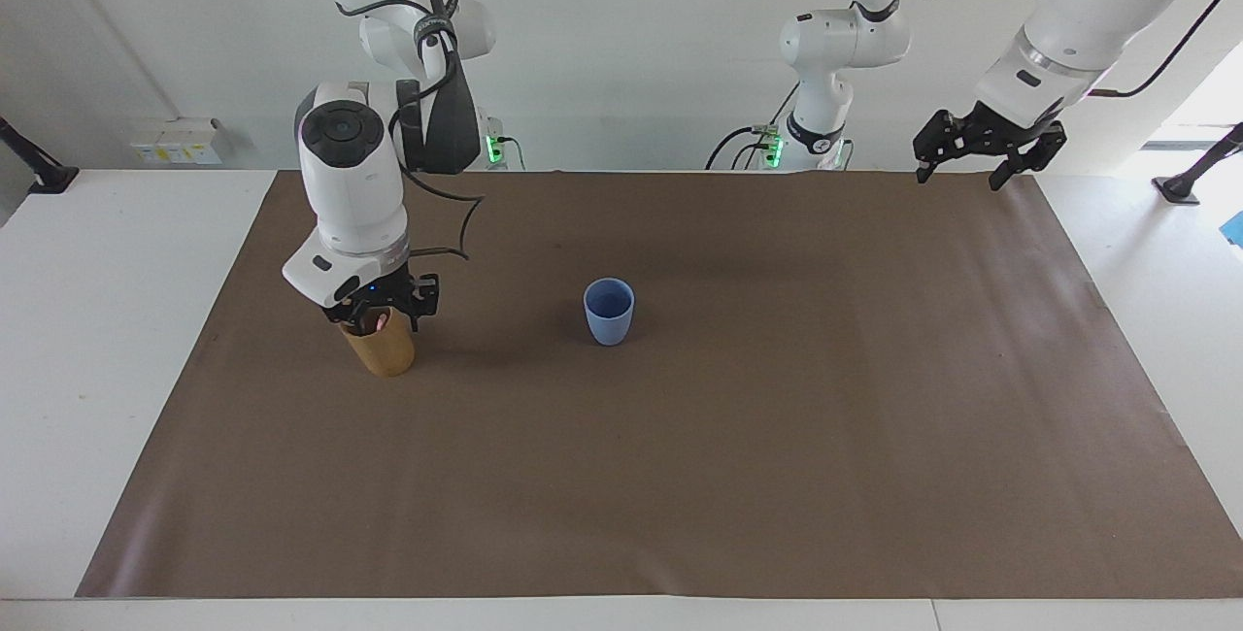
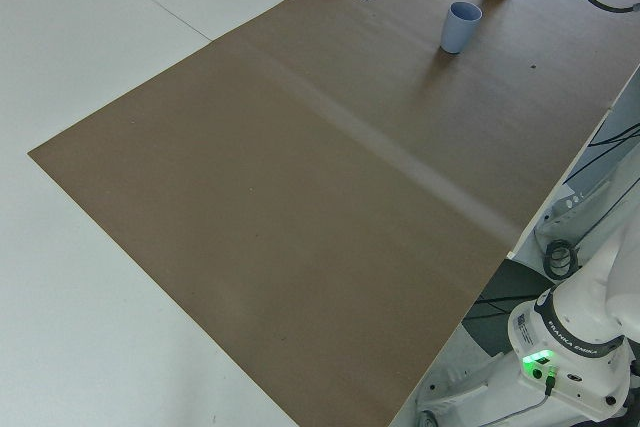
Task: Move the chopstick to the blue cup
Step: 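Retract the left gripper while the right gripper reaches the tan cup, then grasp the pink stick in the tan cup with the right gripper and lift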
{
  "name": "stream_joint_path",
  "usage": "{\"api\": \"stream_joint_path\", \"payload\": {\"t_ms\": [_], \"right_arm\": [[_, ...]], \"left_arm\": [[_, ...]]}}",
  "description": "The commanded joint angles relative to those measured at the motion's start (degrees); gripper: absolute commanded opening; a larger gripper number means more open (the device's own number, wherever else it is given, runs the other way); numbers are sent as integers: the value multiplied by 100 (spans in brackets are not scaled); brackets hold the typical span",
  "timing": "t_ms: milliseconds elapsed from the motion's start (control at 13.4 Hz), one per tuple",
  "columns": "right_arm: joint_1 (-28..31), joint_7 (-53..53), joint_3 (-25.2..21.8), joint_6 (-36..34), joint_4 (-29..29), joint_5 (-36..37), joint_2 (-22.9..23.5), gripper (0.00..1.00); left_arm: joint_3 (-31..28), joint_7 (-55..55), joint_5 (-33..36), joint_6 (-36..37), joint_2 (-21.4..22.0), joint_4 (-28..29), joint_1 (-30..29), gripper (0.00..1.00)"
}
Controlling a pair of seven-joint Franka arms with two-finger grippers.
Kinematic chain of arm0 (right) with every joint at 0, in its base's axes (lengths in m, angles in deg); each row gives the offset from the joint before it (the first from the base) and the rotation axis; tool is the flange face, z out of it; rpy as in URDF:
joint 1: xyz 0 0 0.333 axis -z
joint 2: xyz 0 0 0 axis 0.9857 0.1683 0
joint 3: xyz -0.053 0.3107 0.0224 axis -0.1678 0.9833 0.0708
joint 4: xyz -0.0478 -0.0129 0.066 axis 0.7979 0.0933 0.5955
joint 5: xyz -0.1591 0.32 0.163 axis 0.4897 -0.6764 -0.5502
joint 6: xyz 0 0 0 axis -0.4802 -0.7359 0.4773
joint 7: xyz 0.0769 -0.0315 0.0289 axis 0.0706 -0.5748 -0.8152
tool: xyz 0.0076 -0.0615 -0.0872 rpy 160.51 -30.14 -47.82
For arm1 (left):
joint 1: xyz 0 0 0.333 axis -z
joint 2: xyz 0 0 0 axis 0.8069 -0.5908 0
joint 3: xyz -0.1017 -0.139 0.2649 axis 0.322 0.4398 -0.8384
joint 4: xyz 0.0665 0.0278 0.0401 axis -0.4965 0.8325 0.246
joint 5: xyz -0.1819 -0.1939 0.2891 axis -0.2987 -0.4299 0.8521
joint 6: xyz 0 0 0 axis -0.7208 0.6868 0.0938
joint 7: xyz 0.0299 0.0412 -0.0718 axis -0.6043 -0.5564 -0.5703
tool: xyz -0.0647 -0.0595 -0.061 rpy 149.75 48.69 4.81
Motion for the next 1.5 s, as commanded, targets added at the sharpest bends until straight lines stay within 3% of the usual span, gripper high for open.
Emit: {"api": "stream_joint_path", "payload": {"t_ms": [0,75,150,822,972,1196,1421], "right_arm": [[20,-165,28,32,133,138,-103,49],[20,-166,19,41,133,147,-103,19],[28,-174,19,41,124,173,-103,0],[459,-623,10,-73,133,51,-963,0],[546,-605,-16,-65,98,-456,-1183,0],[556,-561,-25,-21,98,-608,-1403,0],[477,-552,-25,67,98,-1458,-1509,0]], "left_arm": [[43,80,78,343,-25,-263,-72,100],[35,37,26,325,19,-229,-80,100],[-18,10,25,325,176,-176,-80,100],[-88,45,-19,27,221,-114,-89,100],[-89,10,-27,-35,212,-123,-81,100],[-27,1,-19,18,221,-123,-1,100],[-88,19,-19,44,221,-123,-89,100]]}}
